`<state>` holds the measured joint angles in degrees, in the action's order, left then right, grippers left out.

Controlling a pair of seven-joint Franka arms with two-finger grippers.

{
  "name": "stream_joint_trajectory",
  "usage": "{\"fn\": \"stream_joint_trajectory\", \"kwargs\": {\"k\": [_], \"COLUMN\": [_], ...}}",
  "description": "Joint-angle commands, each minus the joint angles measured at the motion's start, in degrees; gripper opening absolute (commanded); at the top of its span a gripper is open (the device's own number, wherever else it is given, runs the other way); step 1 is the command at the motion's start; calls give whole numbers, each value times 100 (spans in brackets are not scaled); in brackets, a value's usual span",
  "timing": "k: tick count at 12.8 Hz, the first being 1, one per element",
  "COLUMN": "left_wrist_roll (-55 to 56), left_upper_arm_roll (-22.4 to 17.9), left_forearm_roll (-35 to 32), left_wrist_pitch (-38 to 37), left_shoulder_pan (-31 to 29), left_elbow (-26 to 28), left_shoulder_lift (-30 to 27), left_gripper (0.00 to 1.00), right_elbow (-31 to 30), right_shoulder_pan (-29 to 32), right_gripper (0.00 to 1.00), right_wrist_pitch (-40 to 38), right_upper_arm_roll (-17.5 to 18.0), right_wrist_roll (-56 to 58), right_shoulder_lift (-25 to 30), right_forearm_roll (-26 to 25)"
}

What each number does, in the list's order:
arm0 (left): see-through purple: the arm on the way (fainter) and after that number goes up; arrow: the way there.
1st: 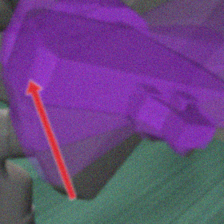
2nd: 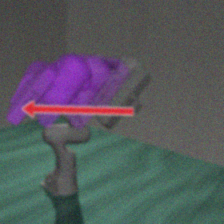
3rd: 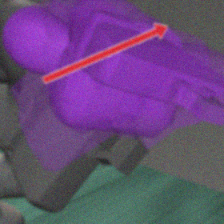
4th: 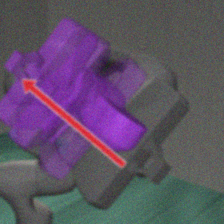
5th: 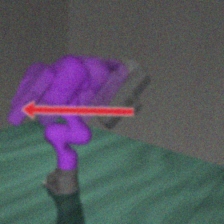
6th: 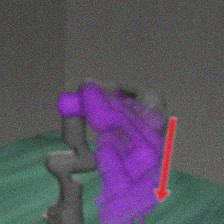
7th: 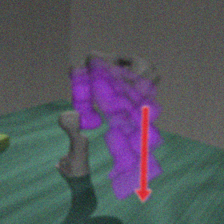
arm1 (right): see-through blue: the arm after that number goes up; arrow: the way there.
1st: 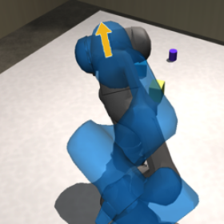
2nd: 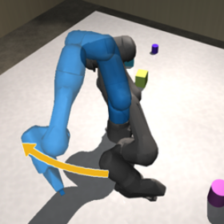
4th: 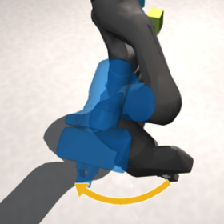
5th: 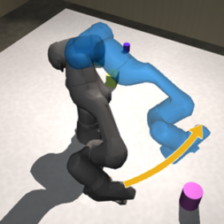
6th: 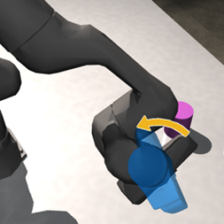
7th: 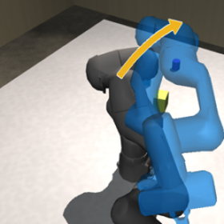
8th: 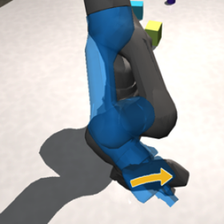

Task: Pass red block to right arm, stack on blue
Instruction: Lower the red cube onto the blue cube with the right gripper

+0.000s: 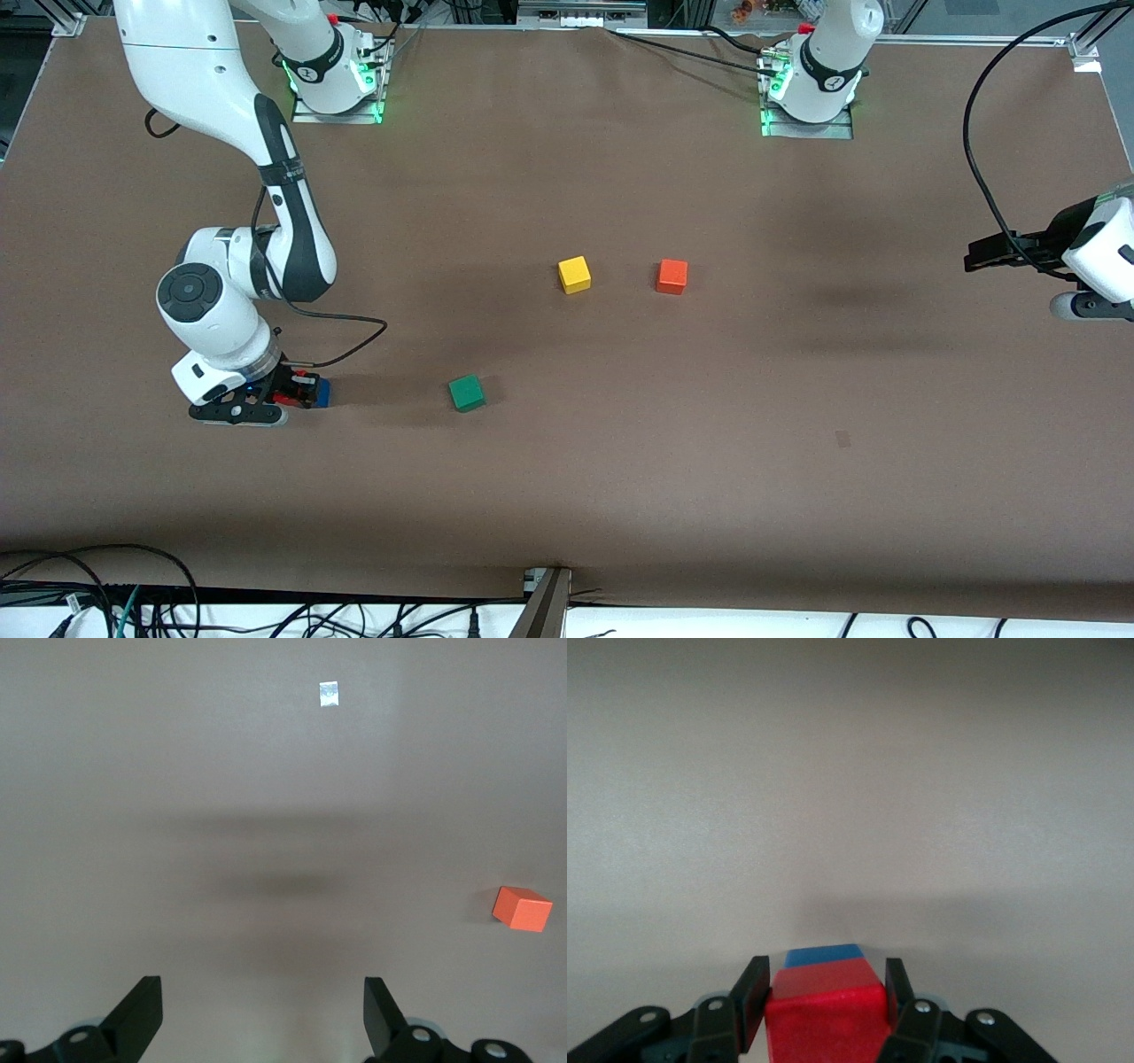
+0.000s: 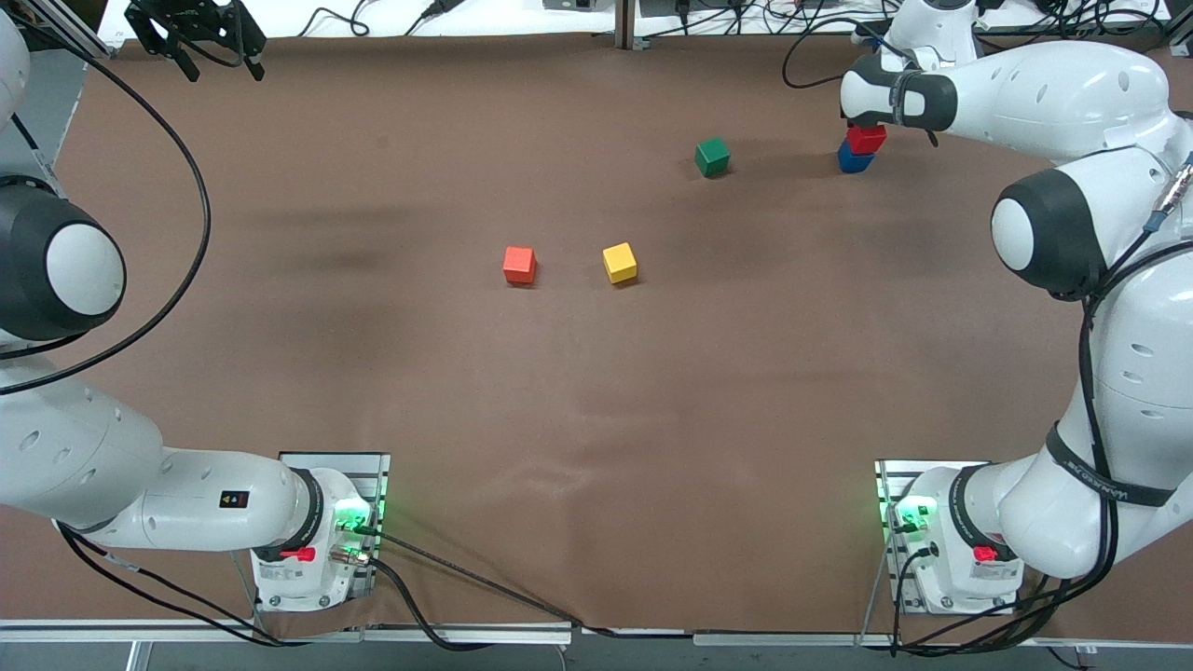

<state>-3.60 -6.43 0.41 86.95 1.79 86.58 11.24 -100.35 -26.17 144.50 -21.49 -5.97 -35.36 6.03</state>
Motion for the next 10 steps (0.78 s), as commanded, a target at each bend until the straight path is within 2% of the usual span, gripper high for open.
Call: {"fn": "stream_joint_trajectory", "kwargs": {"k": [1, 7, 9, 10], "left_wrist_roll": [-17, -18, -18, -9], "left_upper_arm_roll": [-7, -7, -7, -7], "left_forearm_roll": [82, 91, 91, 91], "left_wrist_pitch": [-72, -72, -72, -72], "left_shoulder_pan": [14, 14, 14, 14], "left_elbow": [-168, -168, -168, -168], "left_shoulder_lift": [89, 89, 89, 89], "left_gripper": [100, 100, 100, 100], "right_elbow": [85, 85, 85, 85], "right_shoulder_pan": [6, 6, 15, 15], "right_gripper": [10, 11, 19, 37], "right_wrist_pitch": [43, 96, 105, 131], "right_upper_arm_roll": [4, 4, 4, 4], "right_wrist_roll": [-27, -27, -27, -27], "right_shoulder_lift": [-76, -102, -111, -120], "right_forearm_roll": [83, 83, 92, 92]}}
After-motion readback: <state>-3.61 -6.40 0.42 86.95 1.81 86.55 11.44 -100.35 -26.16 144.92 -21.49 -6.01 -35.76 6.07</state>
